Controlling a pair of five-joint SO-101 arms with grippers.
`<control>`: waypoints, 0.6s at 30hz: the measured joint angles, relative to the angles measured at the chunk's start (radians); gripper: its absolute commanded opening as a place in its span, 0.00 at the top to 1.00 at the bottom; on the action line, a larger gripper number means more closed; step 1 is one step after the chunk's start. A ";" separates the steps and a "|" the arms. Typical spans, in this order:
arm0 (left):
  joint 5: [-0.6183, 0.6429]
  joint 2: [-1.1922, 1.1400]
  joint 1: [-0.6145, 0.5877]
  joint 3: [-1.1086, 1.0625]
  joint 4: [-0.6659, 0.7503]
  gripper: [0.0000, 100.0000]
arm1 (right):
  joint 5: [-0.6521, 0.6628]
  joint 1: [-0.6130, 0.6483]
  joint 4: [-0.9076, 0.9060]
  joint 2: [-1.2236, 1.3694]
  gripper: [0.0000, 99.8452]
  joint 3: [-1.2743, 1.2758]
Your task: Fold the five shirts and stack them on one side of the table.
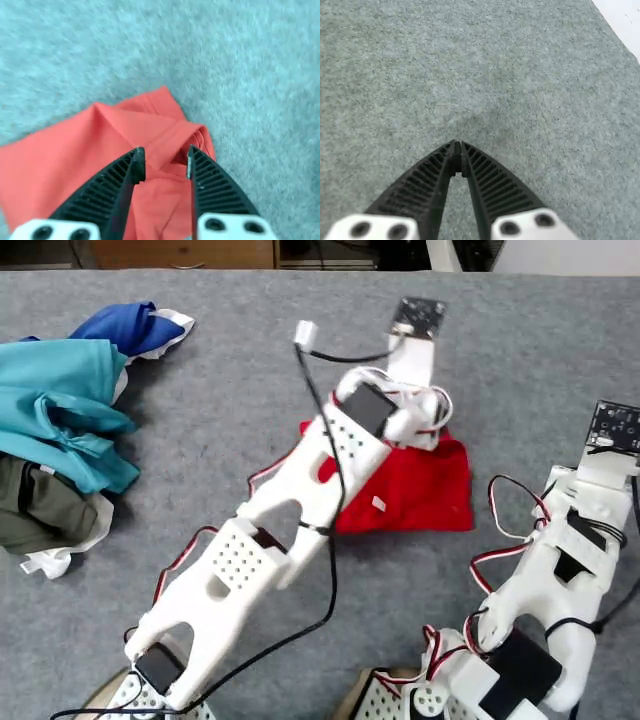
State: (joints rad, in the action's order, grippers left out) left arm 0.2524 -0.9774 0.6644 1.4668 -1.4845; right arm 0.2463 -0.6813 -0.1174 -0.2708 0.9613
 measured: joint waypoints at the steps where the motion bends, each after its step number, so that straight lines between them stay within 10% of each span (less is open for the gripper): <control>1: 0.000 0.000 -0.012 0.034 -0.026 0.92 | 0.000 0.000 0.000 0.000 0.99 0.000; 9: 0.000 -0.009 -0.186 0.077 -0.253 0.98 | 0.066 0.069 -0.063 0.000 0.99 -0.037; 18: -0.061 -0.012 -0.236 -0.054 -0.265 0.98 | 0.167 0.292 -0.664 0.000 1.00 -0.423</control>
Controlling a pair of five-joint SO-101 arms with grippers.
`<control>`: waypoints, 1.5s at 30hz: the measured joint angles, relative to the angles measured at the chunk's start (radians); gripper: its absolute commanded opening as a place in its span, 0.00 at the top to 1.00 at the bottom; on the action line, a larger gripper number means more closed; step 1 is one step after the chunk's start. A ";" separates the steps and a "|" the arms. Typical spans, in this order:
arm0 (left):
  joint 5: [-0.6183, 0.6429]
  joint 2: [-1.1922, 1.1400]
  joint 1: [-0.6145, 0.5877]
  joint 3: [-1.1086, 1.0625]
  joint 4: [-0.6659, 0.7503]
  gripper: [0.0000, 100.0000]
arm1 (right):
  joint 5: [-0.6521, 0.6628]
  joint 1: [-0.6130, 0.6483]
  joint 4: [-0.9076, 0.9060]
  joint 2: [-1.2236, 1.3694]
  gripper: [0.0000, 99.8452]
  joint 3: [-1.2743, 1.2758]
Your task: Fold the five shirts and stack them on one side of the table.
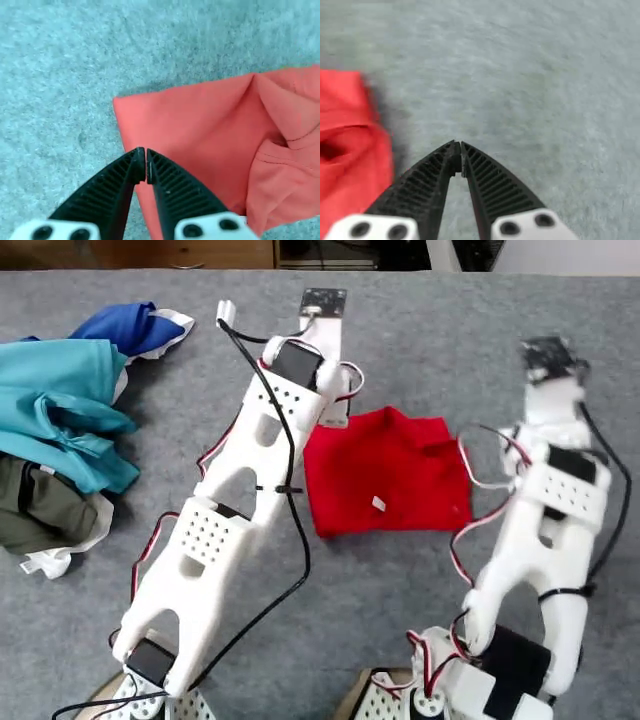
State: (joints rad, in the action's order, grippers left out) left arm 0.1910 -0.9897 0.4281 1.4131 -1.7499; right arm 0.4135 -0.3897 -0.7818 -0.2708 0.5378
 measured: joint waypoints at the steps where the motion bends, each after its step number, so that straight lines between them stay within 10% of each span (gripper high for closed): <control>1: -0.002 0.000 0.000 -0.002 0.000 0.98 | 0.008 0.021 -0.054 0.000 1.00 -0.035; 18: -0.069 0.534 -0.046 -0.847 0.025 0.98 | 0.118 0.066 -0.512 -0.003 1.00 -0.149; 35: 0.029 1.042 -0.212 -1.926 0.959 0.98 | 0.261 0.167 -0.572 -0.158 1.00 -0.094; 45: 0.029 1.048 -0.255 -2.064 1.160 0.98 | 0.100 0.373 -0.419 -0.035 1.00 0.002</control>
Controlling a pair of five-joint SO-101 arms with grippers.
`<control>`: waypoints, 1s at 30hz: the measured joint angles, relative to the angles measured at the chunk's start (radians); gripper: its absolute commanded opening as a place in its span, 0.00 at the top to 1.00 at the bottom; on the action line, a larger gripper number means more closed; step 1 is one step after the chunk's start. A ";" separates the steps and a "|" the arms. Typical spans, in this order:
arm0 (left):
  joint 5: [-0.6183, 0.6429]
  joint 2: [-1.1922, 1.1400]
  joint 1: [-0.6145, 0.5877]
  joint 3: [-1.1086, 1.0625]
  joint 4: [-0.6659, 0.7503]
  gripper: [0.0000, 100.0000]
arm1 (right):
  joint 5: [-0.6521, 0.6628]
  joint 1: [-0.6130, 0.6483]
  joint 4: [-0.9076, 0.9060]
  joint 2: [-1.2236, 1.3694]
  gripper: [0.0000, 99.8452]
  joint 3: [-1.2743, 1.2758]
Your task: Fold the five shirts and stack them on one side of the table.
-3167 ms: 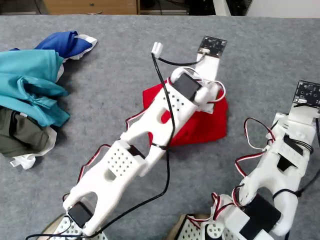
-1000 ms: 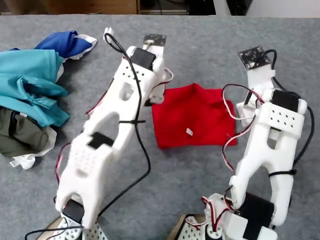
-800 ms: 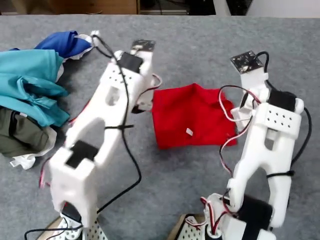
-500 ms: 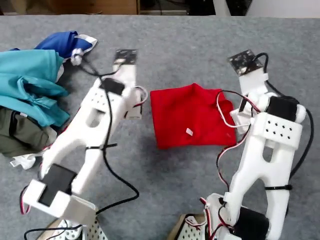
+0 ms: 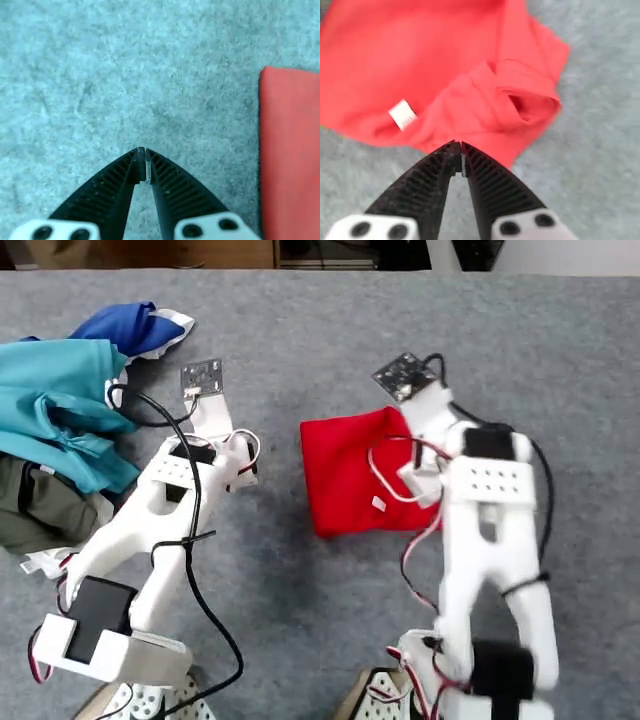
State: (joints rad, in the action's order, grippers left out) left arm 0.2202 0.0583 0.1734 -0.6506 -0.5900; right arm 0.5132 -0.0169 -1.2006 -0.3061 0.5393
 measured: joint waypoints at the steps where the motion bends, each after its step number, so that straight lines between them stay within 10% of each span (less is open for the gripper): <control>1: 0.000 0.000 0.000 0.000 0.002 0.98 | -0.012 0.003 0.014 0.043 1.00 -0.011; 30: 0.002 -0.078 0.000 0.048 0.000 0.98 | -0.032 -0.101 -0.143 0.974 1.00 -1.300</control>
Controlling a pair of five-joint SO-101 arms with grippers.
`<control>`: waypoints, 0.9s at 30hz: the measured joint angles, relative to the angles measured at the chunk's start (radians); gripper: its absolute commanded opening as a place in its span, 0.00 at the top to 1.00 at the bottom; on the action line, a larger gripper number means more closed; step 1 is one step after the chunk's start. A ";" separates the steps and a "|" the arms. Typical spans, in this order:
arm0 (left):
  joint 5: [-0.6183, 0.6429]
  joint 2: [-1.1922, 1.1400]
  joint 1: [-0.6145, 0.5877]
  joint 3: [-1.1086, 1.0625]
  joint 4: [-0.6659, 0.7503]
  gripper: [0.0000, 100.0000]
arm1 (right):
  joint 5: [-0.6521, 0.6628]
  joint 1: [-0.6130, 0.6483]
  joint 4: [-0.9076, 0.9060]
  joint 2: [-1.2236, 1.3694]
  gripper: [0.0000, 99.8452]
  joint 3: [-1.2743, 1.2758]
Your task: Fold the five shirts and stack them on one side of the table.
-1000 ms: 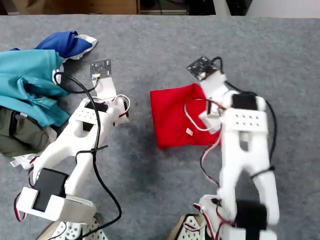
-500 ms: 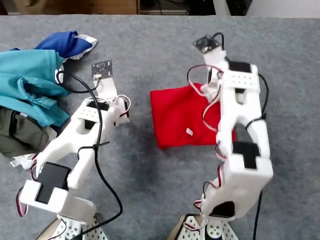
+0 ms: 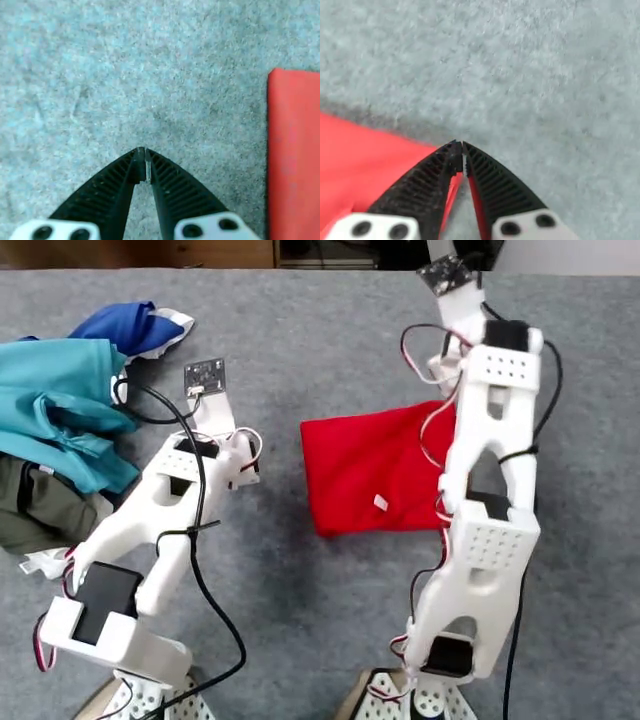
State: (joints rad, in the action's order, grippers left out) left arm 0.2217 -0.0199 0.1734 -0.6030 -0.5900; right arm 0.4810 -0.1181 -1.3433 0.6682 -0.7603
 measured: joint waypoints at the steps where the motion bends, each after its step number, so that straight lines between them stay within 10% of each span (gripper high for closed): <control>1: 0.000 0.000 0.000 0.000 0.000 0.98 | 0.000 0.000 -0.046 0.000 1.00 -0.035; 9: 0.000 0.000 0.000 0.000 0.000 0.98 | 0.000 0.095 -0.393 0.009 1.00 -0.144; 27: 0.000 0.000 0.000 0.000 0.000 0.98 | -0.072 0.192 -0.285 0.044 1.00 0.212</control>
State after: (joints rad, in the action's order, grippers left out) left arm 0.2217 -0.0199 0.1734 -0.6030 -0.5900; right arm 0.4089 0.0736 -1.6287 0.7127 -0.5485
